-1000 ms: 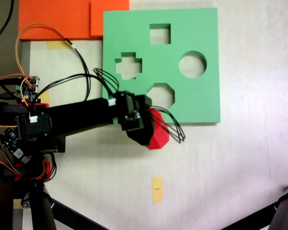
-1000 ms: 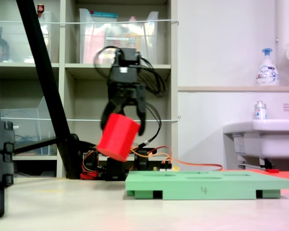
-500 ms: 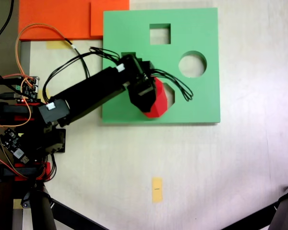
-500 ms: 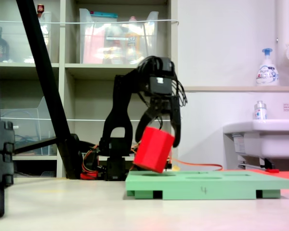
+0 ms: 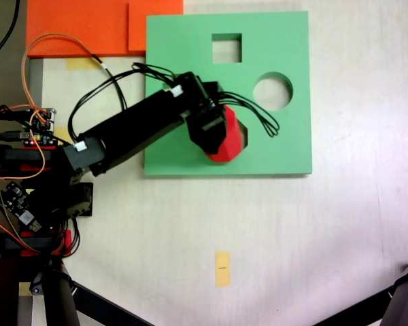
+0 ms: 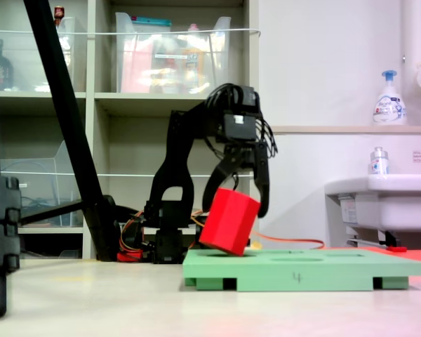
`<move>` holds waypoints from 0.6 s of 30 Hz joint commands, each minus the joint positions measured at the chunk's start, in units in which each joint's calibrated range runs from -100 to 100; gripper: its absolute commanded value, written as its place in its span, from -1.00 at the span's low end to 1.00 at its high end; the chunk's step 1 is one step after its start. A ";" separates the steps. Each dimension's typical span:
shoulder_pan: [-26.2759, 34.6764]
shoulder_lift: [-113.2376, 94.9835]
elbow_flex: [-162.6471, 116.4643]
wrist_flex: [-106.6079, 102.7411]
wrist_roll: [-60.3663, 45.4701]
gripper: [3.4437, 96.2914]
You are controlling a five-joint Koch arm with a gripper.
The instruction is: Put the octagonal pillar block into the corresponding hole
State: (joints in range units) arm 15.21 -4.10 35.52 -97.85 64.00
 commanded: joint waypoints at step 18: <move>0.98 7.74 8.35 0.16 2.59 -0.22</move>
State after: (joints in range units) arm 15.70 4.10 40.13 -97.85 65.81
